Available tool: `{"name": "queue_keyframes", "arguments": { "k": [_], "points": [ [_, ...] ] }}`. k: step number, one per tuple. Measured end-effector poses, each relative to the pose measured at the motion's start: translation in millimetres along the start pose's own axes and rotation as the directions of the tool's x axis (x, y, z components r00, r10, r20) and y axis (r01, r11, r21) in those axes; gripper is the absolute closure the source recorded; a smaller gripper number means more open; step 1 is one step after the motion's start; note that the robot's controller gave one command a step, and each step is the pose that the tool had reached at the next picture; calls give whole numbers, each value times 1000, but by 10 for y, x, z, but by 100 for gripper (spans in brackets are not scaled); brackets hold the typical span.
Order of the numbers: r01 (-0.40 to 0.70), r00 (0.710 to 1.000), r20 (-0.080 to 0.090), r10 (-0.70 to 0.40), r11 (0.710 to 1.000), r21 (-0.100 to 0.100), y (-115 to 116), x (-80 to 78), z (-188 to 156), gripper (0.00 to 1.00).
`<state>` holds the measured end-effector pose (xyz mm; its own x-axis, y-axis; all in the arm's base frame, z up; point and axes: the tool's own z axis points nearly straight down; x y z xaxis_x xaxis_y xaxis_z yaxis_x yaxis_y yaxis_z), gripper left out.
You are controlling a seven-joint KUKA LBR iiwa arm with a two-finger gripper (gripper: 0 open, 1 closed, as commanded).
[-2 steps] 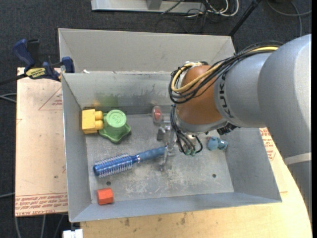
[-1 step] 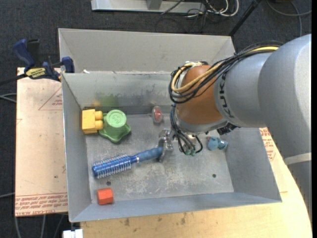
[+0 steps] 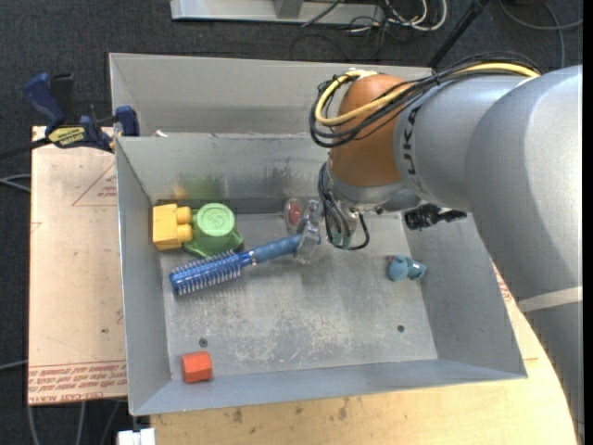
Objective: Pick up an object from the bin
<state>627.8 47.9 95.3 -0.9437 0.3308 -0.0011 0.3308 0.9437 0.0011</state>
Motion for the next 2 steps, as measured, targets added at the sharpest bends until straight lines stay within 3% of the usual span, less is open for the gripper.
{"name": "queue_keyframes", "arguments": {
  "k": [1,2],
  "points": [
    [14,1000,-18,-14,1000,7,37,-241,177,100],
    [13,1000,-6,-13,1000,2,48,-243,192,0]
  ]
}}
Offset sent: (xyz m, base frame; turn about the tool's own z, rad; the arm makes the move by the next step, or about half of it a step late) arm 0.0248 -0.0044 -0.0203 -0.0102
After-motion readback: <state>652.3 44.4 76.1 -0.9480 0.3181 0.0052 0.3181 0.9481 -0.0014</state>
